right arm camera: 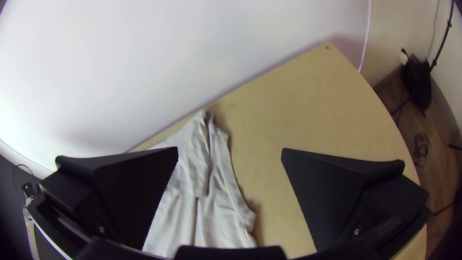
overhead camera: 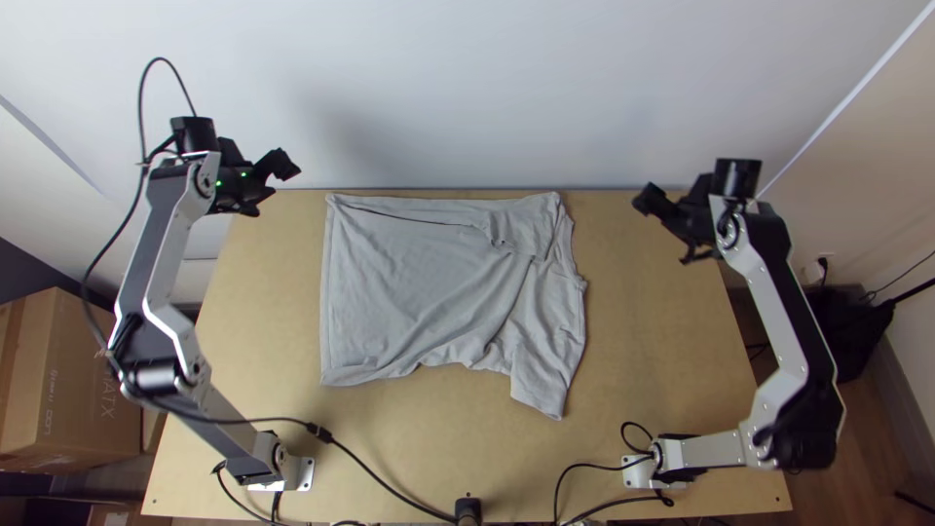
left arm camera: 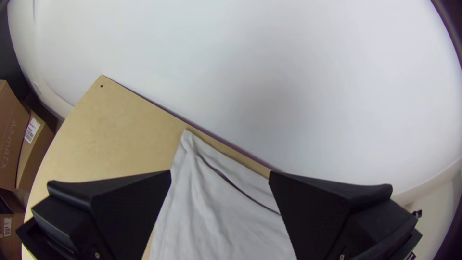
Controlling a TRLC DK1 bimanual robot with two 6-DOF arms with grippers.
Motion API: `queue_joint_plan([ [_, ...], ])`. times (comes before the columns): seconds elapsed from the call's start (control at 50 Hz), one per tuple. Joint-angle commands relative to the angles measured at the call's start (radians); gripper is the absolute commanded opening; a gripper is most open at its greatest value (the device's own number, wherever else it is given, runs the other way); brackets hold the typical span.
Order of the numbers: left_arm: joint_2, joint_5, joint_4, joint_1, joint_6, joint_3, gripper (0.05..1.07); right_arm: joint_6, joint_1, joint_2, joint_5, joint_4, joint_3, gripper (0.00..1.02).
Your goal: Fold the t-shirt
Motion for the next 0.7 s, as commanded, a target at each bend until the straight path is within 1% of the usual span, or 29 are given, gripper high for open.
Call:
queue_joint_plan([
  [0.0, -0.157, 0.035, -0.013, -0.004, -0.006, -0.173, 1.02, 0.007, -0.024, -0.11, -0.045, -0.115, -0.124, 0.98],
  [0.06, -0.25, 0.041, -0.01, -0.012, -0.011, -0.273, 1.02, -0.022, -0.024, -0.174, -0.048, -0.174, -0.191, 0.98],
  [0.16, -0.402, 0.044, 0.003, -0.021, -0.008, -0.428, 1.02, -0.022, -0.021, -0.266, -0.065, -0.194, -0.335, 0.98],
  [0.22, -0.483, 0.047, 0.003, -0.022, 0.009, -0.501, 1.02, -0.024, -0.02, -0.314, -0.109, -0.197, -0.423, 0.91],
  [0.28, -0.554, 0.047, 0.003, -0.022, 0.019, -0.553, 1.02, -0.022, -0.013, -0.346, -0.123, -0.197, -0.496, 0.9],
  [0.36, -0.621, 0.063, -0.012, -0.027, 0.032, -0.595, 1.01, -0.007, 0.007, -0.36, -0.126, -0.187, -0.578, 0.89],
  [0.42, -0.652, 0.063, -0.05, -0.038, 0.048, -0.599, 1.02, 0.025, 0.007, -0.35, -0.134, -0.172, -0.625, 0.9],
  [0.54, -0.698, 0.061, -0.076, -0.048, 0.071, -0.616, 1.02, 0.036, 0.022, -0.321, -0.142, -0.155, -0.668, 0.94],
  [0.68, -0.738, 0.06, -0.089, -0.048, 0.088, -0.644, 1.02, 0.071, 0.082, -0.269, -0.149, -0.131, -0.697, 0.93],
])
